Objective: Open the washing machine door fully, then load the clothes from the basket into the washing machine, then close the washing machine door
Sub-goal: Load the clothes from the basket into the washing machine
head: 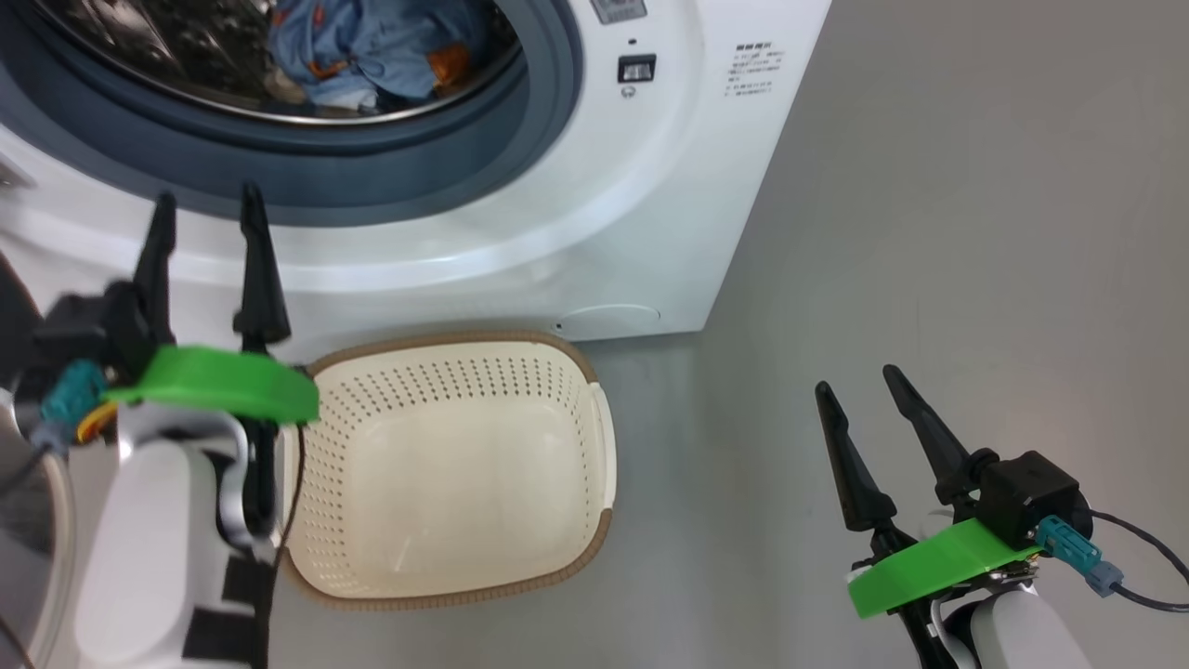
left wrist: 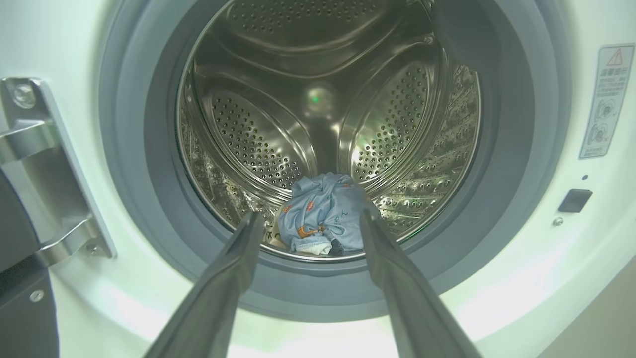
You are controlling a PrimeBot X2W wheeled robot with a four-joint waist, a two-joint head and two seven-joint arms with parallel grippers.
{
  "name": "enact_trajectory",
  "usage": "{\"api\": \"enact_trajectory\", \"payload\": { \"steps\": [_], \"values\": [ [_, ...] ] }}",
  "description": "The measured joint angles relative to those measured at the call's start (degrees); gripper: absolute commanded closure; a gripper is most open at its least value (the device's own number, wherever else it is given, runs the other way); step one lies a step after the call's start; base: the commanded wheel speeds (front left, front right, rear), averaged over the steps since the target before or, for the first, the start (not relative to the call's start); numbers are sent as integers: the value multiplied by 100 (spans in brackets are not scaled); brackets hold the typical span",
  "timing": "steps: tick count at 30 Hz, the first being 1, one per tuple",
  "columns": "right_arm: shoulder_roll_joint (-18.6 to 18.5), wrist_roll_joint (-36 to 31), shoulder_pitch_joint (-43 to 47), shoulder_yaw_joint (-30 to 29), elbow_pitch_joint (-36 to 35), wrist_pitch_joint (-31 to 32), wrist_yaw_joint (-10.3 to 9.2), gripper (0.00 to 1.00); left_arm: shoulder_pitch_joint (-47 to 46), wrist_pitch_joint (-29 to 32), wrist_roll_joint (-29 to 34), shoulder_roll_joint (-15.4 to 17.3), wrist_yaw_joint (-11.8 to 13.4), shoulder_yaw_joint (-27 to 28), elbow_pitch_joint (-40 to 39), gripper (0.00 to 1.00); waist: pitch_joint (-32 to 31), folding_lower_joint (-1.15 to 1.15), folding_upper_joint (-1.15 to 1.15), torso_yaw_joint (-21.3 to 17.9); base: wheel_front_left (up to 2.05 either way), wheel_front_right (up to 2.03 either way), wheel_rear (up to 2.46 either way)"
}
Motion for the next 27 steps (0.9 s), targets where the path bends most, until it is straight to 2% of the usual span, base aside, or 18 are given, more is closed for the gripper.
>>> {"api": "enact_trajectory", "payload": {
  "steps": [20,27],
  "values": [
    [-5,-52,467,-46,70,1,0,0,2182,2,-65,-42,105,81,-1004,0,-886,0,0,64,0,0,0],
    [-5,-55,588,-65,54,1,0,0,2717,2,-85,-41,301,55,-1397,0,-1103,0,0,84,0,0,0]
  ]
}}
